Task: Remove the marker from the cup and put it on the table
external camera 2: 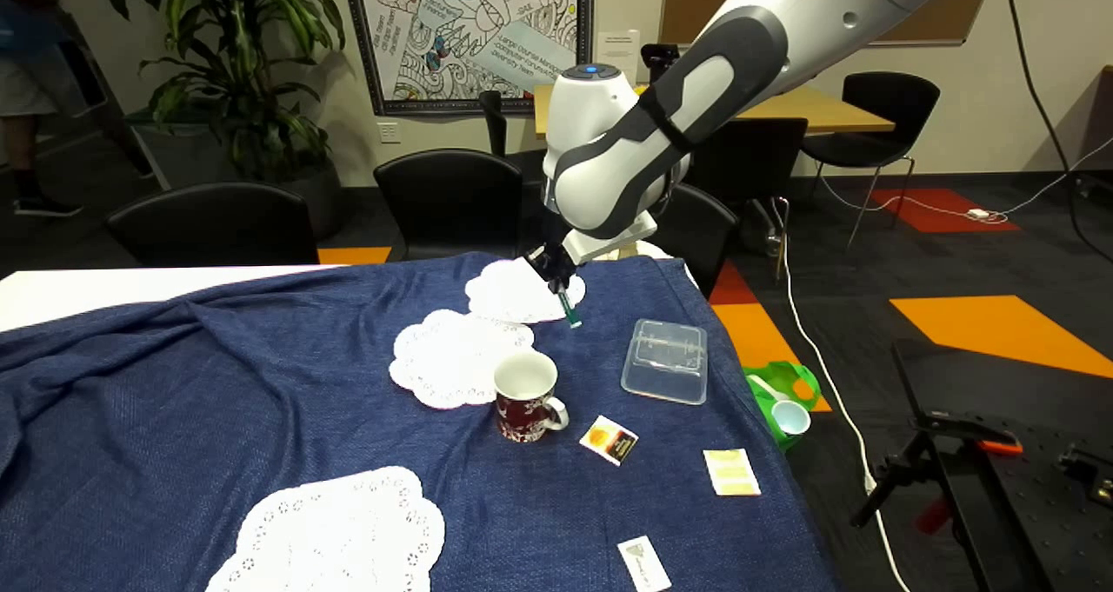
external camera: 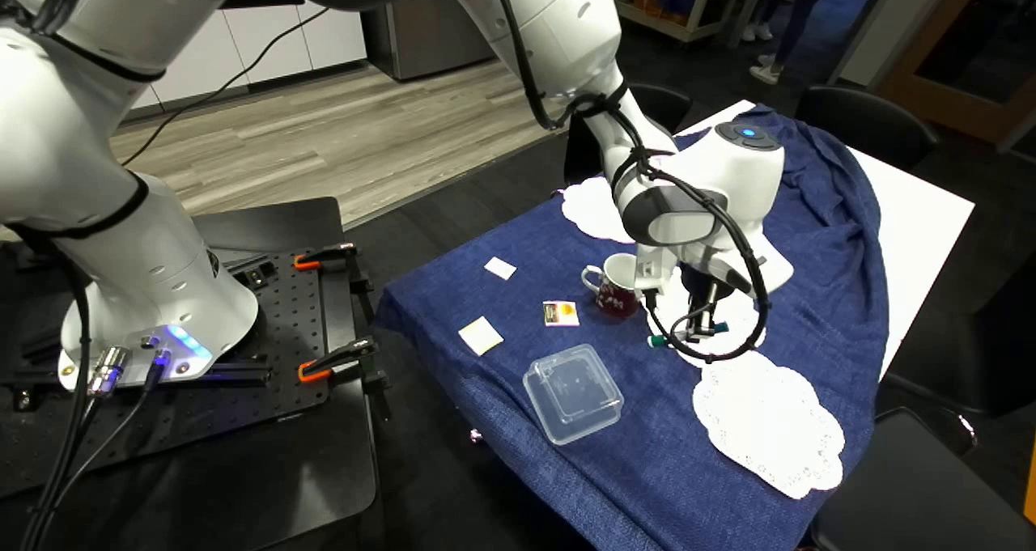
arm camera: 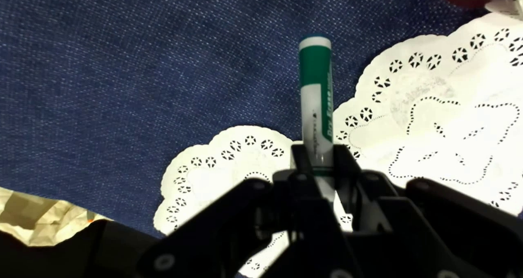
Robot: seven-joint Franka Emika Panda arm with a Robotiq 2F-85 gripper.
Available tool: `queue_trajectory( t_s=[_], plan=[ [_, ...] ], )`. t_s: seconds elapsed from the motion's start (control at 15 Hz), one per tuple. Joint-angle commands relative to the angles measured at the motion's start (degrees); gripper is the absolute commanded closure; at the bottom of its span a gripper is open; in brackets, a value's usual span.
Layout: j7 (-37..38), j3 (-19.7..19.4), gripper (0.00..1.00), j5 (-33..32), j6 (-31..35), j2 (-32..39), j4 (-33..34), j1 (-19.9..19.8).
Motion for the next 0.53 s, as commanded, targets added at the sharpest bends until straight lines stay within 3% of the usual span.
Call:
queue_trajectory(
  t_s=[0.0,0.2,0.47],
  plan=[
    [1.3,1.0,0.54,0.5,-3.4,3.6,5.4,-1.1],
    [1.5,0.2,0.33,-0.1,-2.4,3.8,5.2,-0.3],
    [1.6,-1.8,0.02,-2.2,3.8,-1.7,-1.8,3.2]
  ],
)
